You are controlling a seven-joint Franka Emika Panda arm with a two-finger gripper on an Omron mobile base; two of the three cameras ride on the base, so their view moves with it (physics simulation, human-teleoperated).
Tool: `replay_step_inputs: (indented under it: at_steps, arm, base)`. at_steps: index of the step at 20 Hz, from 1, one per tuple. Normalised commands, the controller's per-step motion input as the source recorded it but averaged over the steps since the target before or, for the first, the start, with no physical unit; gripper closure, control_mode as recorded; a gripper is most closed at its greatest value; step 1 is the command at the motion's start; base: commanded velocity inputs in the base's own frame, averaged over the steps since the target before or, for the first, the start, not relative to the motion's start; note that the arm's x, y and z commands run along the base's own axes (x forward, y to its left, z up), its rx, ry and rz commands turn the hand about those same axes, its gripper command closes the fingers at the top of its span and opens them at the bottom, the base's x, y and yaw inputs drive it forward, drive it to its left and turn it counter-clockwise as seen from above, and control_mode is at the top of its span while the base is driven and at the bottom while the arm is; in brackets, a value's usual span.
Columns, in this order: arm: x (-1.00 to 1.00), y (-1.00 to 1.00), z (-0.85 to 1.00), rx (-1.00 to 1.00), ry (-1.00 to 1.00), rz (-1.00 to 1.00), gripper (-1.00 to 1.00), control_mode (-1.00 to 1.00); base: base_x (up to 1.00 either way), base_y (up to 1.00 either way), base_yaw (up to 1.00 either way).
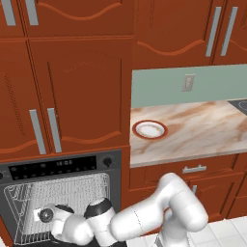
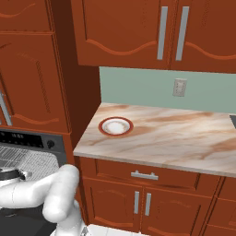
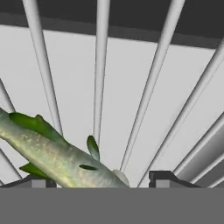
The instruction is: Take the fish from the oven and place it on the plate on the counter.
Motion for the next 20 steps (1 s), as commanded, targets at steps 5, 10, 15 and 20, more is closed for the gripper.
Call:
replay_step_inputs:
  at_steps: [5,10,15,20]
  arm:
    - [-1.0,0.0,-0.69,-0.04,0.08,0.02,-1.0,-1.0]
    - [-1.0,0.0,-0.77,-0.04,0.09,0.04,-1.0,-1.0]
    - [-1.0,0.0,-0.67,-0.05,0.13,0.06,-1.0,-1.0]
    - [-0.94,0.0,-0.53,-0.06,0.15,0.07,-1.0,-1.0]
  base:
    - [0.0,0.0,0.0]
    - [0.0,0.0,0.0]
    - [0.0,0.0,0.0]
    - [0.0,0.0,0.0]
